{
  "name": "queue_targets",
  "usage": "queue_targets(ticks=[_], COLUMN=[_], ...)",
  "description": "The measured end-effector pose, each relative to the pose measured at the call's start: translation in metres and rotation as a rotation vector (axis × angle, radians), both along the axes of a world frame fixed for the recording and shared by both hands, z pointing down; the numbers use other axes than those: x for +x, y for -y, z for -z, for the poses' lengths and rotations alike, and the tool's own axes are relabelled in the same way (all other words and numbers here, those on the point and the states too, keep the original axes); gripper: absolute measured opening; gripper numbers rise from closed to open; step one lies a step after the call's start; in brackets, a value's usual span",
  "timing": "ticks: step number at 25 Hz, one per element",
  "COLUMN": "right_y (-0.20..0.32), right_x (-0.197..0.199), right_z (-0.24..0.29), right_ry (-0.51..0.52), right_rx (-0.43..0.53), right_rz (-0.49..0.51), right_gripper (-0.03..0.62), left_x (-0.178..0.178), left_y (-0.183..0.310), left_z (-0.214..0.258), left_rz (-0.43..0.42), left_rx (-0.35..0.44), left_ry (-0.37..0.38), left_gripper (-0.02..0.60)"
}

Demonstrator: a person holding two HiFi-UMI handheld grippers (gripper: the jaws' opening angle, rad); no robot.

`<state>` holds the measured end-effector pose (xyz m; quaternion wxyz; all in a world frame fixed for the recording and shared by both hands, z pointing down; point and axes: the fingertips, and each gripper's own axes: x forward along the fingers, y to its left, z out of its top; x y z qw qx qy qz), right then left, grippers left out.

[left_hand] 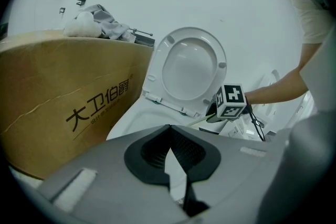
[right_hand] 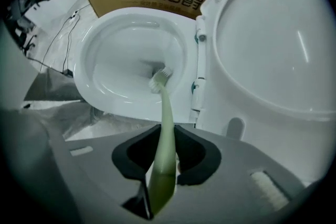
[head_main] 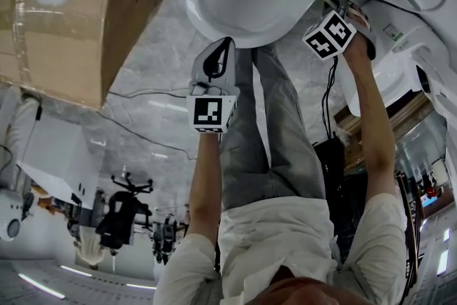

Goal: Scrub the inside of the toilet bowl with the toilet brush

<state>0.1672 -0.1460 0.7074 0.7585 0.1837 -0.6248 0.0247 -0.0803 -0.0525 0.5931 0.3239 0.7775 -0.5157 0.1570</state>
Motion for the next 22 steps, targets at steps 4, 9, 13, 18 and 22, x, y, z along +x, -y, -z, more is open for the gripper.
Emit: queue_targets(ticks=[4, 9, 13, 18, 22], right_y=[0.007, 0.024, 0.036, 0.037, 0.047], right_x=[-0.003, -0.008, -0.014, -0.012, -0.027], right_z=[-0.002, 0.004, 0.003, -0.002, -0.002], right_ry=[0.058, 0.148, 0.191, 0.18, 0.218], right_rx=[-0.021, -0.037, -0.045, -0.077, -0.068], right_rz=[-0.141, -0.324, -0.413, -0.512, -0.518], right_gripper=[0.083, 0.084, 0.087, 0.089, 0.092], left_x=[0.0, 0.001, 0.002, 0.0, -0.004], left_y=[0.005, 0.007, 0.008, 0.009, 0.008], left_z=[0.002, 0.001, 0.001, 0.001, 0.0], left_rz=[-0.002, -0.008, -0.007, -0.012, -0.004], left_rx=[0.008, 0.005, 0.0, -0.004, -0.01], left_ry=[-0.003, -0.007, -0.018, -0.021, -0.021], left_gripper=[0.017, 0.017, 0.017, 0.018, 0.018])
